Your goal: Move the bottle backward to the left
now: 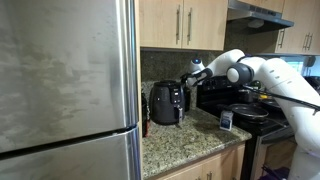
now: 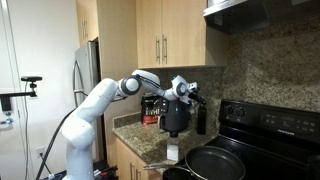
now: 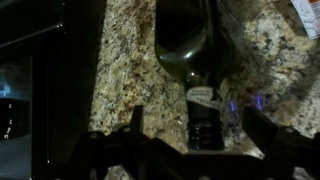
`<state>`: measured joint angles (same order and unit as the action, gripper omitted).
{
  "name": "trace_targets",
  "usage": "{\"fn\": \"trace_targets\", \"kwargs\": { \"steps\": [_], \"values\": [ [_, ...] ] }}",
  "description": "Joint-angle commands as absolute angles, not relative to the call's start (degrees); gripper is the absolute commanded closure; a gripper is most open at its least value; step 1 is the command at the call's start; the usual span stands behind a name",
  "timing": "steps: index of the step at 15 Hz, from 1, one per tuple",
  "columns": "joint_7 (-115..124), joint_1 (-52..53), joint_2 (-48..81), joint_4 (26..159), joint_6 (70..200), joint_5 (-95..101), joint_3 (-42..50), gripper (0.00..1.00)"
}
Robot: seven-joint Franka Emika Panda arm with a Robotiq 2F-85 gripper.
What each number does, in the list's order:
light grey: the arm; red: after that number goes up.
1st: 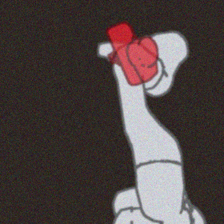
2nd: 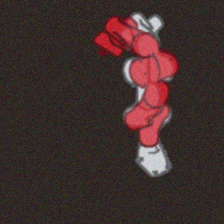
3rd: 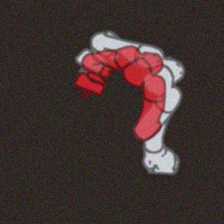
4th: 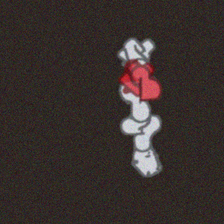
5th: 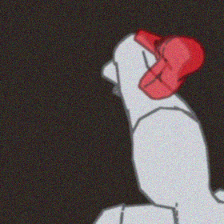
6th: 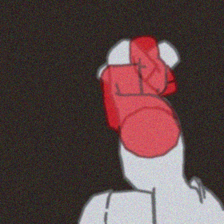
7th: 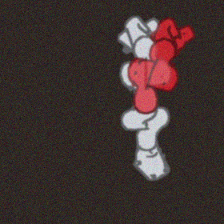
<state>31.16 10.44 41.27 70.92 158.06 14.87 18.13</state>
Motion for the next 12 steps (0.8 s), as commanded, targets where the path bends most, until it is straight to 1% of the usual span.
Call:
{"fn": "trace_targets", "kwargs": {
  "steps": [1,3,4,5,6,9,10,12],
  "values": [
    [30.9,10.1,45.2,64.6,154.1,13.8,18.8,0.0],
    [30.7,9.9,46.2,63.6,153.1,13.8,18.6,0.0],
    [30.7,9.7,46.5,63.3,153.1,13.7,18.4,0.25],
    [30.7,9.7,46.7,63.3,153.3,13.9,18.4,0.27],
    [30.5,9.7,46.8,63.4,153.6,14.0,18.4,0.33],
    [31.1,9.9,47.0,63.9,155.7,14.5,19.2,0.56],
    [31.4,10.0,47.1,64.2,156.4,14.7,19.6,0.61],
    [31.5,10.2,46.9,65.0,157.8,15.1,20.3,0.75]
  ]
}}
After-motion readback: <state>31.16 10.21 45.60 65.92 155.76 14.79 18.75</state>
